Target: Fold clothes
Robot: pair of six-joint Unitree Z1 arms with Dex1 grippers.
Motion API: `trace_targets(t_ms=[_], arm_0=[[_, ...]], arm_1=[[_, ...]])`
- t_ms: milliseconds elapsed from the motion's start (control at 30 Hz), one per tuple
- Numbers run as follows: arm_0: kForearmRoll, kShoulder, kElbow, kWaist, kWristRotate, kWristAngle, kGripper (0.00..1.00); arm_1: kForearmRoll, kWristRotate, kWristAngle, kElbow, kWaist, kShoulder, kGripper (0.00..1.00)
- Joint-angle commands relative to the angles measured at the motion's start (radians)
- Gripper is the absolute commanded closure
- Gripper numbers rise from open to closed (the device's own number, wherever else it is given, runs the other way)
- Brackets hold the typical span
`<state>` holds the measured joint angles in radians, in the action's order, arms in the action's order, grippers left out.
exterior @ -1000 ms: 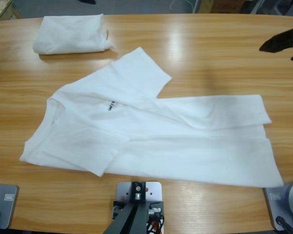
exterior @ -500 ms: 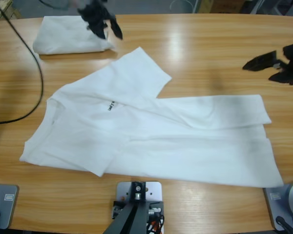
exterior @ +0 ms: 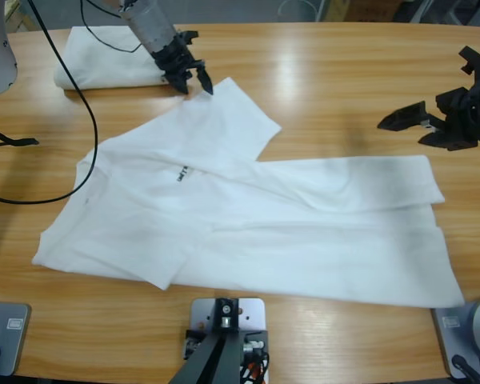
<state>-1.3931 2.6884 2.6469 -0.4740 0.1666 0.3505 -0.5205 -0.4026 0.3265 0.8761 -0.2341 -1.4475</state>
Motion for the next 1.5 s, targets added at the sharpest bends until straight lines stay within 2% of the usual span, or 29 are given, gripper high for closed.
trace_targets(t_ms=[33, 133, 167, 200, 267, 300, 367, 400, 433, 500, 533, 767, 900, 1067, 1167, 1233, 1400, 1500], arm_0=[[-0.015, 0.158, 0.328, -0.015, 0.041, 0.137, 0.253], [-0.015, 0.162, 0.330, -0.015, 0.044, 0.137, 0.255], [-0.017, 0.161, 0.331, -0.015, 0.043, 0.137, 0.299], [-0.020, 0.159, 0.335, -0.014, 0.039, 0.137, 0.410], [-0.026, 0.157, 0.344, -0.010, 0.033, 0.137, 0.481], [-0.026, 0.158, 0.349, -0.006, 0.032, 0.137, 0.578], [-0.026, 0.161, 0.358, -0.004, 0.026, 0.137, 0.682], [-0.028, 0.164, 0.358, -0.004, 0.016, 0.137, 0.842], [-0.033, 0.165, 0.358, -0.005, -0.002, 0.137, 0.921], [-0.043, 0.165, 0.358, -0.008, -0.018, 0.136, 0.948], [-0.051, 0.164, 0.361, -0.008, -0.035, 0.134, 1.000], [-0.070, 0.163, 0.381, -0.002, -0.064, 0.126, 1.000], [-0.069, 0.171, 0.425, 0.002, -0.061, 0.162, 1.000], [-0.073, 0.168, 0.466, 0.013, -0.023, 0.143, 1.000], [-0.073, 0.167, 0.509, 0.017, 0.009, 0.141, 1.000], [-0.075, 0.165, 0.532, 0.017, 0.033, 0.140, 1.000], [-0.095, 0.158, 0.553, 0.013, 0.042, 0.140, 1.000], [-0.115, 0.153, 0.554, 0.012, 0.040, 0.136, 1.000]], arm_1=[[0.016, -0.001, 0.014, -0.039, 0.015, -0.041, 0.013], [0.028, -0.001, 0.014, -0.056, 0.015, -0.040, 0.013], [0.033, -0.002, 0.014, -0.061, 0.015, -0.040, 0.013], [0.037, -0.002, 0.014, -0.063, 0.015, -0.042, 0.013], [0.041, -0.004, 0.017, -0.063, 0.015, -0.044, 0.013], [0.043, -0.004, 0.019, -0.063, 0.015, -0.045, 0.013], [0.047, -0.005, 0.023, -0.063, 0.015, -0.049, 0.018], [0.049, -0.005, 0.026, -0.063, 0.015, -0.050, 0.018], [0.050, -0.005, 0.029, -0.063, 0.015, -0.050, 0.018], [0.053, -0.005, 0.031, -0.062, 0.015, -0.051, 0.018], [0.053, -0.005, 0.032, -0.062, 0.015, -0.051, 0.018], [0.062, -0.004, 0.063, -0.075, 0.015, -0.073, 0.018], [0.099, -0.020, 0.061, -0.120, 0.015, -0.011, 0.018], [0.124, -0.241, -0.055, -0.228, 0.053, 0.106, 0.018], [0.121, -0.374, -0.119, -0.295, 0.053, 0.242, 0.087], [0.118, -0.413, -0.161, -0.333, 0.064, 0.284, 0.092], [0.090, -0.466, -0.199, -0.325, 0.175, 0.237, 0.104], [0.091, -0.493, -0.212, -0.322, 0.255, 0.172, 0.177]])
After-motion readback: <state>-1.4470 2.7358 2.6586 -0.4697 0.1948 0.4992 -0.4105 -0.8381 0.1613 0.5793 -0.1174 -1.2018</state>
